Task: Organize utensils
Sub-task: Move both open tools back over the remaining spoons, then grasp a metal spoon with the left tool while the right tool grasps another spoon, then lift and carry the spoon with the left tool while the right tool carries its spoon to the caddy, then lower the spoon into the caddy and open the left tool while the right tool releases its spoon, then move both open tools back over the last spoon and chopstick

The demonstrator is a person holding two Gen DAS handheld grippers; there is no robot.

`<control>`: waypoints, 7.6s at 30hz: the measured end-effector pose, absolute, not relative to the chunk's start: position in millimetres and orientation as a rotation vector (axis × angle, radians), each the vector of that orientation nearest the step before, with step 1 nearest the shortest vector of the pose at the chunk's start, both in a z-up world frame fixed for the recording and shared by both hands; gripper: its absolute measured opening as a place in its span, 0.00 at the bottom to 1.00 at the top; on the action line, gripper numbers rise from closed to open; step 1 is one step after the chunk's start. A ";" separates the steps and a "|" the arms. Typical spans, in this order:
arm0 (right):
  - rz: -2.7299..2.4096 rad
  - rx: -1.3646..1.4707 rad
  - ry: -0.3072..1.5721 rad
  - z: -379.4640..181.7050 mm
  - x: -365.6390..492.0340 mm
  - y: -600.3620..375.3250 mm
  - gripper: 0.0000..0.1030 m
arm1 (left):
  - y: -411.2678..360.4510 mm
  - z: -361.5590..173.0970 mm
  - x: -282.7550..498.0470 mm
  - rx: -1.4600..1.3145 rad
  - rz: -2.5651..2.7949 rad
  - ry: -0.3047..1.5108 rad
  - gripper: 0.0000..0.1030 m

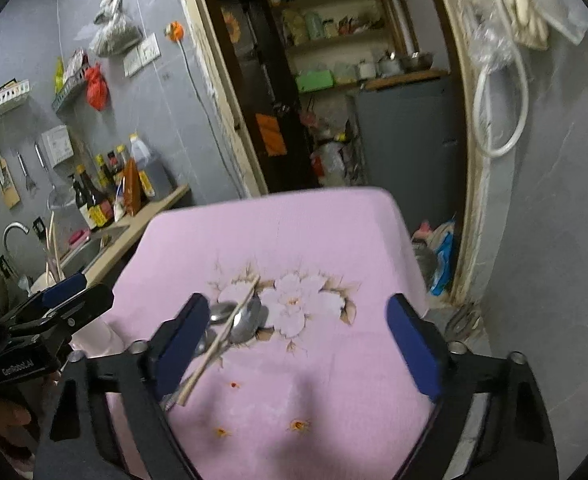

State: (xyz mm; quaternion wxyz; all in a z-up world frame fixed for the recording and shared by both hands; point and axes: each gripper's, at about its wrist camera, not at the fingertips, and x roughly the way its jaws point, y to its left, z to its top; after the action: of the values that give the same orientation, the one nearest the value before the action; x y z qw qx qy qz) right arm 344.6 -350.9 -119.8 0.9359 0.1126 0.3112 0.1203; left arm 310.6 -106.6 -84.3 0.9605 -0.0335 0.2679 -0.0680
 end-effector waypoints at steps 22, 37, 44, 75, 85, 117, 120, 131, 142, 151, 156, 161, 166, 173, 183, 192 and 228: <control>0.435 0.227 0.873 -199.5 414.5 -306.6 0.31 | -93.6 -184.2 380.3 -0.247 -0.214 0.903 0.44; 0.567 0.216 0.963 -215.6 451.8 -276.9 0.29 | -98.0 -185.6 393.7 -0.209 -0.265 0.927 0.13; 0.618 0.201 0.997 -219.6 455.9 -262.4 0.09 | -99.7 -176.0 389.2 -0.174 -0.279 0.912 0.05; 0.241 0.162 0.603 -60.6 321.1 -313.3 0.02 | -99.8 -51.8 268.2 0.095 -0.175 0.488 0.04; 0.216 0.163 0.460 2.4 296.9 -266.5 0.02 | -63.2 0.7 244.4 0.113 -0.163 0.367 0.04; 0.157 -0.086 0.255 42.1 282.3 -44.7 0.02 | 174.5 26.7 263.4 0.048 0.180 0.246 0.04; 0.151 -0.088 0.273 37.9 282.6 -43.1 0.02 | 172.6 19.4 267.2 0.059 0.177 0.236 0.04; 0.123 -0.075 0.284 34.4 285.7 -44.3 0.02 | 168.6 26.5 280.8 0.033 0.131 0.185 0.04; 0.076 -0.059 0.268 19.1 289.7 -40.2 0.02 | 157.0 5.7 296.9 0.147 0.205 0.096 0.04; 0.095 -0.122 0.265 8.3 286.6 -19.3 0.02 | 143.9 -23.4 290.2 0.235 0.250 0.043 0.04; 0.112 -0.119 0.286 2.0 286.7 -13.3 0.02 | 133.1 -30.4 284.1 0.283 0.268 -0.007 0.04; 0.128 -0.126 0.295 -3.1 283.5 -8.9 0.02 | 121.6 -38.5 280.7 0.335 0.249 -0.020 0.04; 0.137 -0.116 0.309 -6.2 284.3 -10.8 0.02 | 116.5 -42.5 277.0 0.339 0.217 0.019 0.04; 0.174 -0.080 0.334 -8.5 285.4 -14.2 0.03 | 126.5 -42.4 270.2 0.270 0.171 0.119 0.06; 0.270 0.011 0.414 -18.9 291.0 -21.8 0.06 | 129.7 -45.0 262.0 0.169 0.091 0.279 0.09; 0.287 0.086 0.380 -9.9 280.0 -43.3 0.14 | 129.1 -40.0 251.5 0.071 0.033 0.333 0.11; 0.011 0.100 0.256 34.1 228.3 -247.7 0.97 | -1.3 7.6 226.9 -0.069 -0.015 0.216 0.94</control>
State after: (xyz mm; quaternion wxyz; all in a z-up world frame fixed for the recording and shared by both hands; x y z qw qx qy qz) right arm 228.3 -247.7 34.1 0.9905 0.0497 0.1278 0.0054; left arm 226.9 -1.3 7.6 0.9936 -0.0346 0.1077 -0.0076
